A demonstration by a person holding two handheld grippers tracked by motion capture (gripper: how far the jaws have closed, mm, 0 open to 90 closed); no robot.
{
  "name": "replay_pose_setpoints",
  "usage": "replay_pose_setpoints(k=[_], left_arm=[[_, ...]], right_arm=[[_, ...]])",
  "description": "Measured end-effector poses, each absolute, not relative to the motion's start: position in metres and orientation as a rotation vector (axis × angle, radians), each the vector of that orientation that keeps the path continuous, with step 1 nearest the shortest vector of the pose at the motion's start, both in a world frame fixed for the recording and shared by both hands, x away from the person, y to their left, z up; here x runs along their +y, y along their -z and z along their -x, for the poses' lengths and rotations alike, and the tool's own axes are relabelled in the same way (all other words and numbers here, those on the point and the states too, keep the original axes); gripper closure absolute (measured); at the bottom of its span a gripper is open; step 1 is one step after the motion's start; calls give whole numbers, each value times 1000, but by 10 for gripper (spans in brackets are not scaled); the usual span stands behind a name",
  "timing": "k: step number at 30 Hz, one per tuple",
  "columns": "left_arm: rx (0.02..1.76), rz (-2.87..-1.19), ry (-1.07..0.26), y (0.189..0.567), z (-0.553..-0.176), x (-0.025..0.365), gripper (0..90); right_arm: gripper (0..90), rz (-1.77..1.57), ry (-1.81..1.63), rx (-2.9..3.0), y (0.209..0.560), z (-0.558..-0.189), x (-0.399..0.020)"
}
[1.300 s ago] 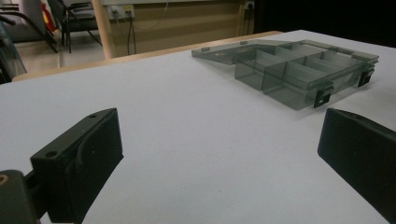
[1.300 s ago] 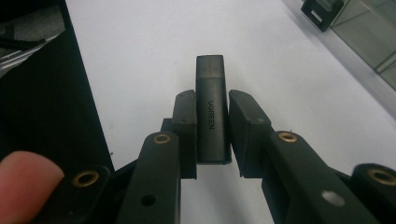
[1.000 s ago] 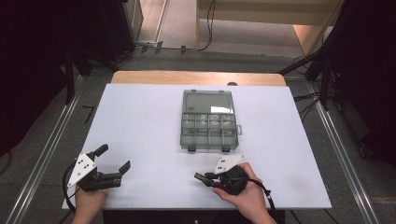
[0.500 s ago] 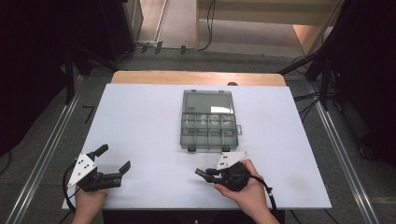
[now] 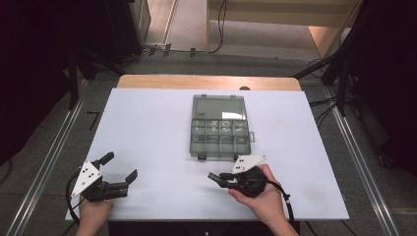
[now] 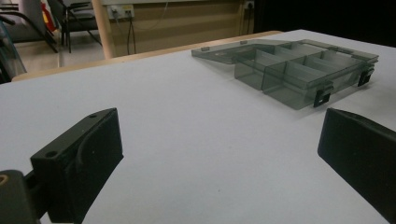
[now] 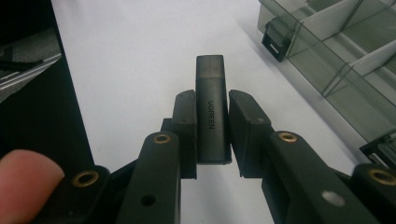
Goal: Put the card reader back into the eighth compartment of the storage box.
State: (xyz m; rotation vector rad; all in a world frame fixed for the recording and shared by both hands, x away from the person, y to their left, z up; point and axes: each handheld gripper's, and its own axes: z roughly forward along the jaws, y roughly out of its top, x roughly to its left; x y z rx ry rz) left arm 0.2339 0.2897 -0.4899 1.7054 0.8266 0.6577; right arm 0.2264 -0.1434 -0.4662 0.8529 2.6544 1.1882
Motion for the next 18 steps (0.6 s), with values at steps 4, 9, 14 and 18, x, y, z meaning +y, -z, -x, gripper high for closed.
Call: replay_pose_setpoints(k=[4,9,14,18], left_arm=[[827,-1705,-658,490,-234,290,1],[827,-1705,-657,490,-234,290,1],[828,-1705,-657,490,-234,290,1],[825,-1704,-658,490,-234,290,1]], right_arm=[[714,-864,-1186,2649,464,-228,-145],[714,-857,-1192,2642,461,-230,-146],[714,-863,-1193,2636,458,-232,-147],[715,-857,-1199,2629,456,-234,-147]])
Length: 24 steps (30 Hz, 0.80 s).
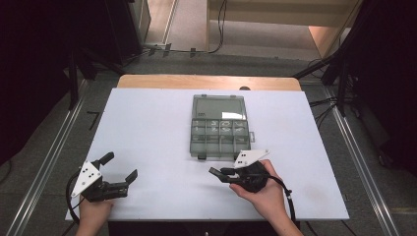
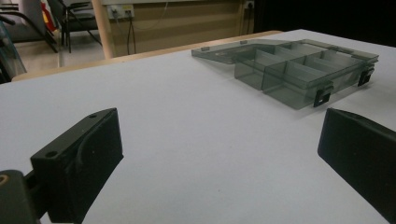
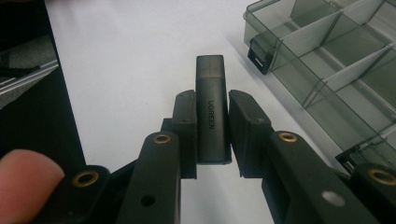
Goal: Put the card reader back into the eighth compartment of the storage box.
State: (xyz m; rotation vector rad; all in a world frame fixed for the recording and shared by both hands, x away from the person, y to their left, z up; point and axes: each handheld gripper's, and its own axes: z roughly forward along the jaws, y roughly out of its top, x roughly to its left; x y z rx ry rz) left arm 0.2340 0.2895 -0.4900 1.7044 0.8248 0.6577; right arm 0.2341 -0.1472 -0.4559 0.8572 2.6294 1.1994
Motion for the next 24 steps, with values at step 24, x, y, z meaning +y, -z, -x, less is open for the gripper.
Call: replay_pose_setpoints(k=[24], left_arm=[[831,-1713,-662,490,-234,289,1]], right_arm=[[714,-870,-1213,2613,450,-248,-152]])
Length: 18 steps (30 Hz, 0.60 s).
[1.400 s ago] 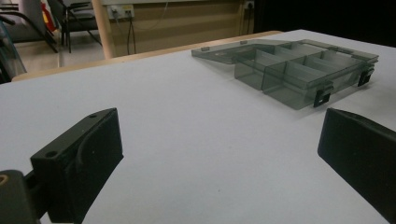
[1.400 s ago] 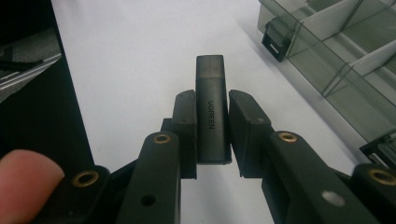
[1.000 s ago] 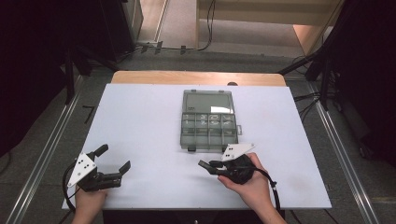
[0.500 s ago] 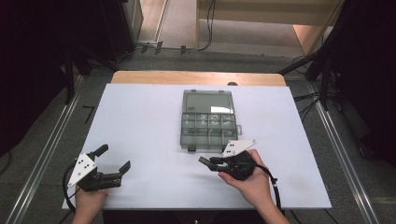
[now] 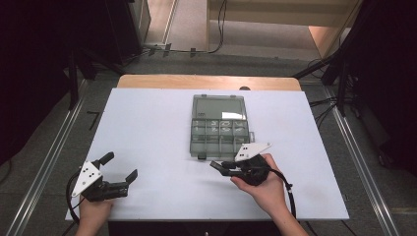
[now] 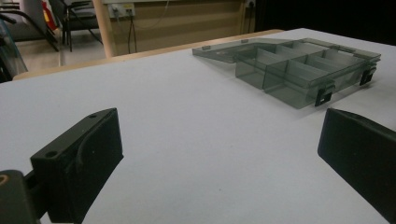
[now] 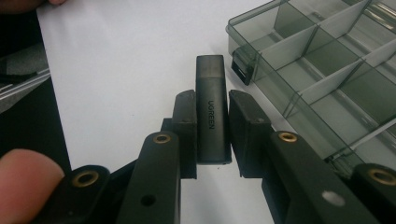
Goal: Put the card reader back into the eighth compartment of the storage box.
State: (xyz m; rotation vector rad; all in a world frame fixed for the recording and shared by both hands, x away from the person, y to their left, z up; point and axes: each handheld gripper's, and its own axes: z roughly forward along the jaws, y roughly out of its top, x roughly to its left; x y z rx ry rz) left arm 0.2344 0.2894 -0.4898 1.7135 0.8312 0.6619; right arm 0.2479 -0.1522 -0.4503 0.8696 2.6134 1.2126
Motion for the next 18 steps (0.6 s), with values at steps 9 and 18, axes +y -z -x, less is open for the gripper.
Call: replay_pose_setpoints(k=[9,18], left_arm=[[833,-1716,-661,490,-235,289,1],[830,-1717,-663,490,-235,289,1]], right_arm=[[714,-881,-1212,2597,448,-253,-155],[714,-889,-1222,2584,447,-259,-158]])
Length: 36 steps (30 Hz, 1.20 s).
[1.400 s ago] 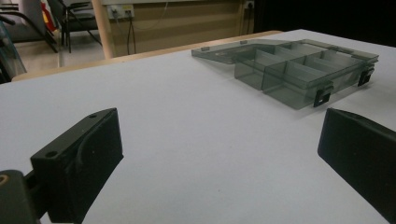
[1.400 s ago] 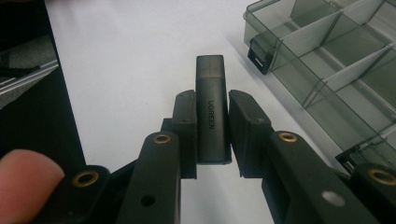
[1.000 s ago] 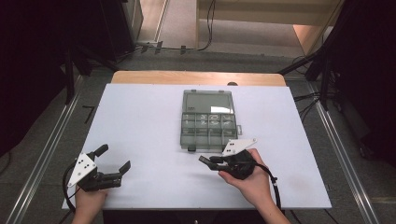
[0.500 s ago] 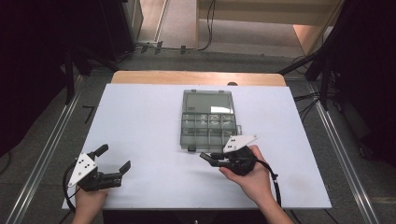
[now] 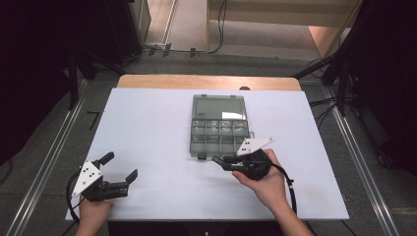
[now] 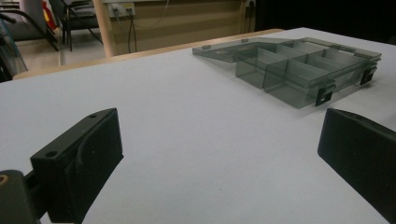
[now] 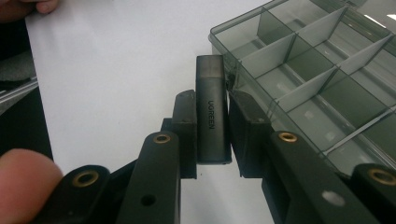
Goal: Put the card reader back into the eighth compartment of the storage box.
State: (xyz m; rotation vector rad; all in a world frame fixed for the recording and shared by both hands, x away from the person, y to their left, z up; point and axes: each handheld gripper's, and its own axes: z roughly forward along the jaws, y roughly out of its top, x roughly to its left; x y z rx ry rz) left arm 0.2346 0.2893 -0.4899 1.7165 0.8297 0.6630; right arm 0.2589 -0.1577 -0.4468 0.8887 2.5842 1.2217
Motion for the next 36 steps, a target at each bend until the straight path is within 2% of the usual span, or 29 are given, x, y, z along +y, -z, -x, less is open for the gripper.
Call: replay_pose_setpoints(k=[36], left_arm=[[829,-1716,-662,490,-235,289,1]], right_arm=[[714,-968,-1206,2529,444,-284,-172]])
